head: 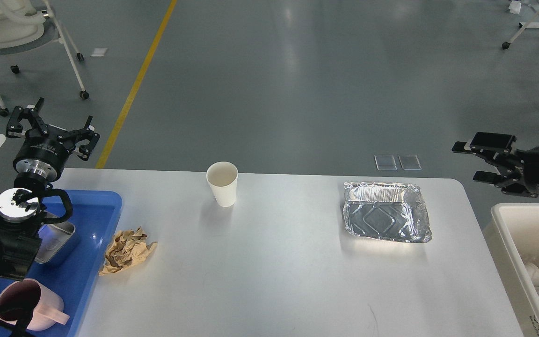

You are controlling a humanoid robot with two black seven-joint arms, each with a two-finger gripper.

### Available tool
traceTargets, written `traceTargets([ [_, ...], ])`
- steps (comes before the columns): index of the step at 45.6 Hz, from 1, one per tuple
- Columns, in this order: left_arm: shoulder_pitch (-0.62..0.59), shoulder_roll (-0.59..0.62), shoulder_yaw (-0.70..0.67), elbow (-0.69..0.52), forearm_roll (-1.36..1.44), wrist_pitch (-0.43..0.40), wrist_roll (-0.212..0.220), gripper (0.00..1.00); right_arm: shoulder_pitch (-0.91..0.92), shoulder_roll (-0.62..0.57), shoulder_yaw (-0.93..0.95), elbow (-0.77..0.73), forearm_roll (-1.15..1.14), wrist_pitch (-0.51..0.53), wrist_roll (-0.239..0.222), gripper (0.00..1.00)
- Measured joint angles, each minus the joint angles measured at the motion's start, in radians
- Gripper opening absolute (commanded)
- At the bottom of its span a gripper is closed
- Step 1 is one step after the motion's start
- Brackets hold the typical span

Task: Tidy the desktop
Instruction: 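Raise the left gripper and move the right gripper outward, then reach the right gripper to the foil tray's edge and grasp it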

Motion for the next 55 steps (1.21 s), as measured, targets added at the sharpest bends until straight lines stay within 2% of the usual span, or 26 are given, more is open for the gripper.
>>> traceTargets([
  [6,0.007,0.000,0.003,-0.001,0.001,-0.001,0.000,0.98,0.008,-0.150,0.009,0.132,-0.033,0.027,0.000,1.00],
  [22,0.023,-0.001,0.005,-0.001,0.002,-0.004,-0.002,0.98,0.118,-0.448,0.021,0.371,-0.038,0.082,0.001,1.00],
  [32,0.026,0.002,0.005,-0.001,0.002,-0.005,-0.002,0.98,0.141,-0.492,0.018,0.401,-0.037,0.082,0.000,1.00],
  [36,0.032,0.002,0.006,-0.001,0.002,-0.005,-0.002,0.98,0.131,-0.445,0.007,0.371,-0.044,0.073,-0.004,1.00],
  [43,0.040,0.002,0.007,-0.001,0.003,-0.005,-0.002,0.98,0.101,-0.262,0.001,0.234,-0.090,0.030,-0.007,1.00],
  [55,0.053,0.009,0.007,-0.001,0.003,-0.006,-0.001,0.98,0.030,0.136,-0.027,-0.092,-0.272,-0.055,-0.012,1.00],
])
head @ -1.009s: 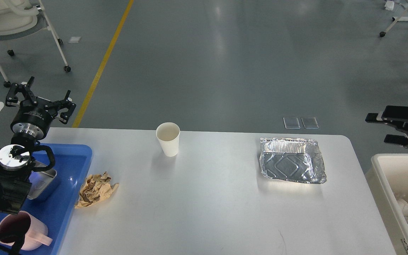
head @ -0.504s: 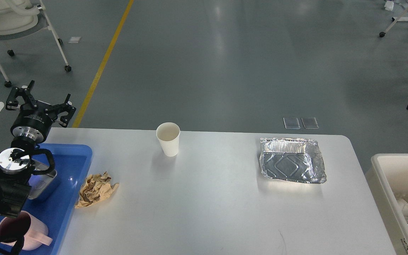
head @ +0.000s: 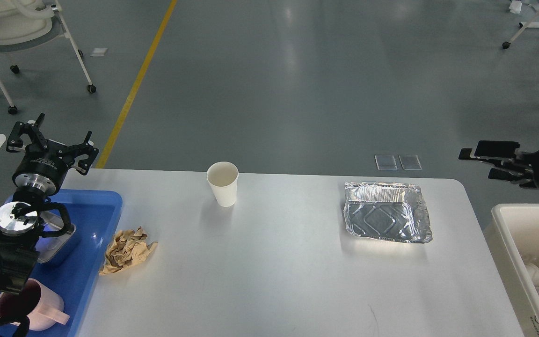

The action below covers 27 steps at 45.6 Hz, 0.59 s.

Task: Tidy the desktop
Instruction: 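Reach the right gripper to the foil tray's edge and grasp it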

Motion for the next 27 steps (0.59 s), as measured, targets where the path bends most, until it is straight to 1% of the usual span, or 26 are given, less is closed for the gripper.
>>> traceTargets([
  [6,0.009,0.005,0.000,-0.001,0.000,0.000,0.000,0.98,-0.010,0.156,-0.055,-0.145,-0.065,-0.055,0.000,1.00],
  [12,0.014,0.008,-0.001,-0.001,0.000,-0.001,0.000,0.98,-0.011,0.283,-0.111,-0.281,-0.112,-0.103,0.006,1.00],
  [17,0.015,0.009,-0.001,-0.001,0.000,-0.001,0.000,0.98,-0.012,0.379,-0.194,-0.392,-0.161,-0.139,0.013,1.00],
  [21,0.015,0.009,-0.002,-0.001,0.000,-0.001,0.000,0.98,-0.013,0.427,-0.271,-0.434,-0.182,-0.162,0.016,1.00],
  [27,0.018,0.009,-0.002,-0.001,0.001,-0.001,0.000,0.98,-0.026,0.468,-0.346,-0.448,-0.189,-0.191,0.021,1.00],
])
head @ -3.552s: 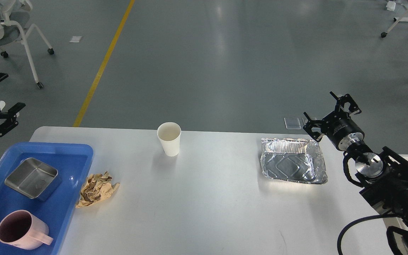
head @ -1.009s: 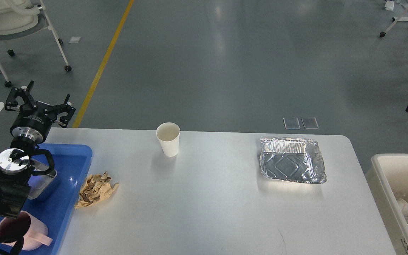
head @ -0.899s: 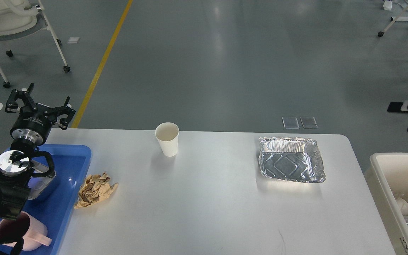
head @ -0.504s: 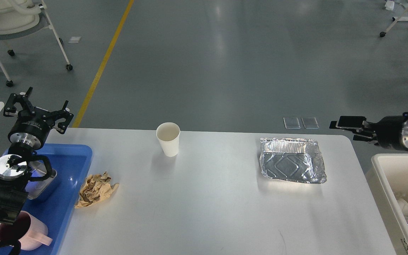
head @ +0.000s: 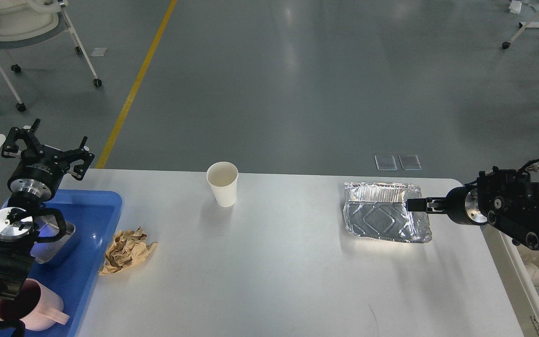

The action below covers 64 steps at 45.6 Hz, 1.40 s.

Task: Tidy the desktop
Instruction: 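Reach the right gripper to the foil tray's edge and grasp it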

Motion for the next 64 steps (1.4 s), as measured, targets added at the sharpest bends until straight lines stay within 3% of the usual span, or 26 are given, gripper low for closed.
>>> traceTargets([
  [22,0.003,0.012,0.000,0.000,0.000,-0.008,0.000,0.98,-0.025,0.054,-0.096,-0.064,-0.048,-0.051,0.006,0.96],
  [29,0.009,0.012,0.000,0.000,0.000,-0.009,0.000,0.98,-0.037,0.110,-0.096,-0.171,-0.046,-0.056,0.046,0.76],
  [38,0.010,0.010,0.001,0.000,0.002,-0.009,0.001,0.98,-0.082,0.250,-0.098,-0.387,-0.037,-0.056,0.137,0.63],
  [52,0.010,0.010,0.003,0.000,0.002,-0.009,0.001,0.98,-0.120,0.296,-0.097,-0.461,-0.028,-0.050,0.148,0.49],
  [64,0.010,0.009,0.003,0.000,0.003,-0.015,0.002,0.98,-0.125,0.295,-0.097,-0.461,-0.027,-0.047,0.148,0.16],
])
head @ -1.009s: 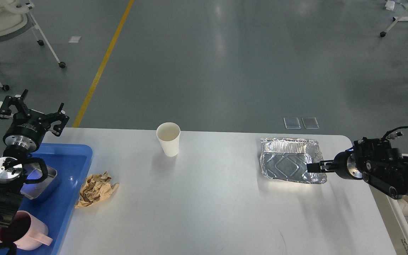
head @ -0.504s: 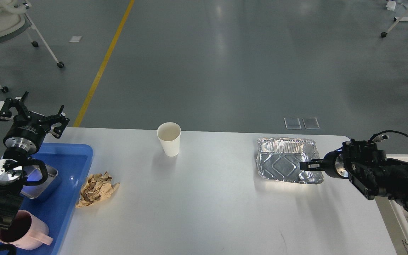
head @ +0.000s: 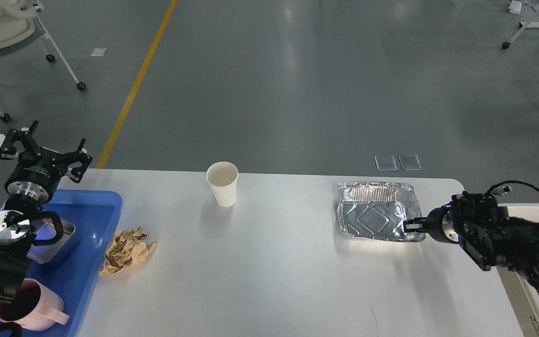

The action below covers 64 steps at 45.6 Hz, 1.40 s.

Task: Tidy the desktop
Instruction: 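Reach the right gripper to the foil tray's edge and grasp it, then lift the foil tray with the right gripper off the table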

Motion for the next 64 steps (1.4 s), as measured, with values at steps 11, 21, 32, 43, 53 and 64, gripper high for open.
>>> traceTargets([
  [11,0.000,0.000,0.000,0.000,0.000,0.000,0.000,0.98,0.018,0.003,0.000,0.001,0.018,0.054,-0.011,0.00],
  [21,0.000,0.000,0.000,0.000,0.000,0.000,0.000,0.98,0.029,-0.007,0.001,0.003,0.047,0.092,-0.005,0.00],
  [32,0.001,0.002,0.000,0.000,0.000,0.000,0.000,0.98,0.059,-0.048,0.001,0.039,0.050,0.156,0.026,0.00],
  [43,0.007,0.015,0.000,0.000,0.001,0.002,0.001,0.98,0.172,-0.295,0.001,0.415,0.050,0.201,0.036,0.00],
  [53,0.008,0.017,0.000,0.000,0.002,0.004,0.002,0.98,0.283,-0.532,0.006,0.816,0.061,0.211,-0.003,0.00],
  [64,0.008,0.023,0.002,0.000,0.006,0.001,0.005,0.98,0.389,-0.772,0.019,1.120,0.095,0.259,-0.026,0.00],
])
